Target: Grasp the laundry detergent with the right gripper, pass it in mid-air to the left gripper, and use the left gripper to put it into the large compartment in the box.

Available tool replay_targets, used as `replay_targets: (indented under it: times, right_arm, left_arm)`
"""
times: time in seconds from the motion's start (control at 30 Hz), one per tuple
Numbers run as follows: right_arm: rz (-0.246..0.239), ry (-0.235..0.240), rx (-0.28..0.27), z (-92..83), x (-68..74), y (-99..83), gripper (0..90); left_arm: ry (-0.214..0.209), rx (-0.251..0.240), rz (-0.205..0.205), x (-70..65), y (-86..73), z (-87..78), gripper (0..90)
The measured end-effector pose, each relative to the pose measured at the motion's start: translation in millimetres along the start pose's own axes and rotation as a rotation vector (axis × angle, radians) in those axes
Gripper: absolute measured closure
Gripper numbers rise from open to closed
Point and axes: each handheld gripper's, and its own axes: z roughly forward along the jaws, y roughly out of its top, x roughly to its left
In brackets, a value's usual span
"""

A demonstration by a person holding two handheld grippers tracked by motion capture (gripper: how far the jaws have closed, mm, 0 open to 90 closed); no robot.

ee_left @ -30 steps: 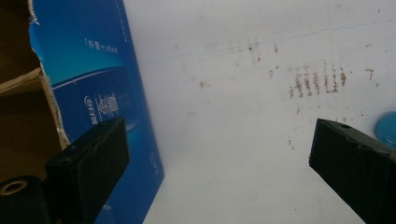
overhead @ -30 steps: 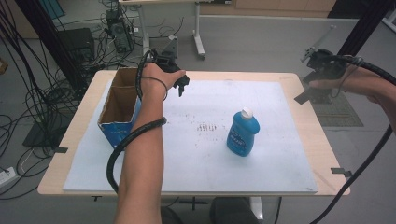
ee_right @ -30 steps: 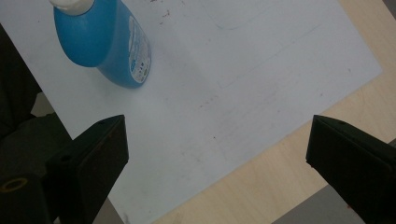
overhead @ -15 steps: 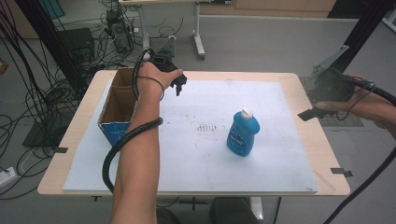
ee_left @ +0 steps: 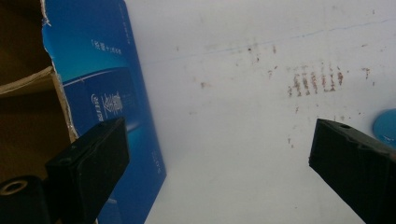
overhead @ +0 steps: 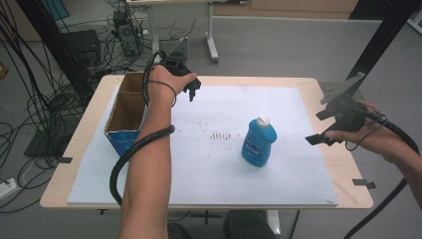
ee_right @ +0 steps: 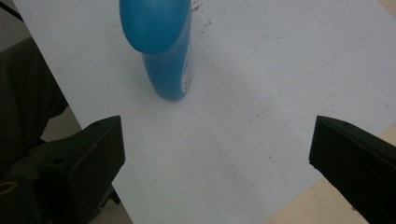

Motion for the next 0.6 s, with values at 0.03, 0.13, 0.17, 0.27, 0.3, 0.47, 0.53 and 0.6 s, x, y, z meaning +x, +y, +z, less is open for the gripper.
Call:
replay_targets:
  times: [0.03,0.13,0.17,0.27,0.3,0.47,0.53,0.6]
  right_arm:
    - [0.000,0.000,-0.001,2.9,2.5,-0.2,3.6]
    - [0.005,-0.006,-0.005,10.1,9.1,-0.9,3.6]
    - [0.005,-0.006,-0.005,10.1,9.1,-0.9,3.6]
    - [0.015,-0.019,-0.026,15.3,14.8,-1.9,3.4]
    - [0.016,-0.017,-0.036,19.4,18.7,-2.6,3.5]
    - [0.024,-0.021,-0.080,33.3,26.9,-5.5,3.5]
    - [0.030,-0.023,-0.099,38.9,29.5,-6.3,3.5]
    - [0.037,-0.026,-0.115,44.1,31.7,-6.8,3.4]
  left_arm:
    - [0.000,0.002,0.003,0.4,-0.1,0.2,5.7]
    - [0.000,0.003,0.004,0.2,-0.4,1.2,5.7]
    - [0.000,0.003,0.004,0.2,-0.4,1.2,5.7]
    - [0.000,0.002,0.002,0.9,-0.5,1.3,5.7]
    - [-0.001,0.002,0.002,1.4,-0.5,1.1,5.7]
    - [-0.007,-0.001,0.005,0.2,-1.1,1.7,5.7]
    - [-0.007,0.000,0.006,0.0,-1.2,1.9,5.7]
    - [-0.008,-0.001,0.005,0.2,-1.4,1.8,5.6]
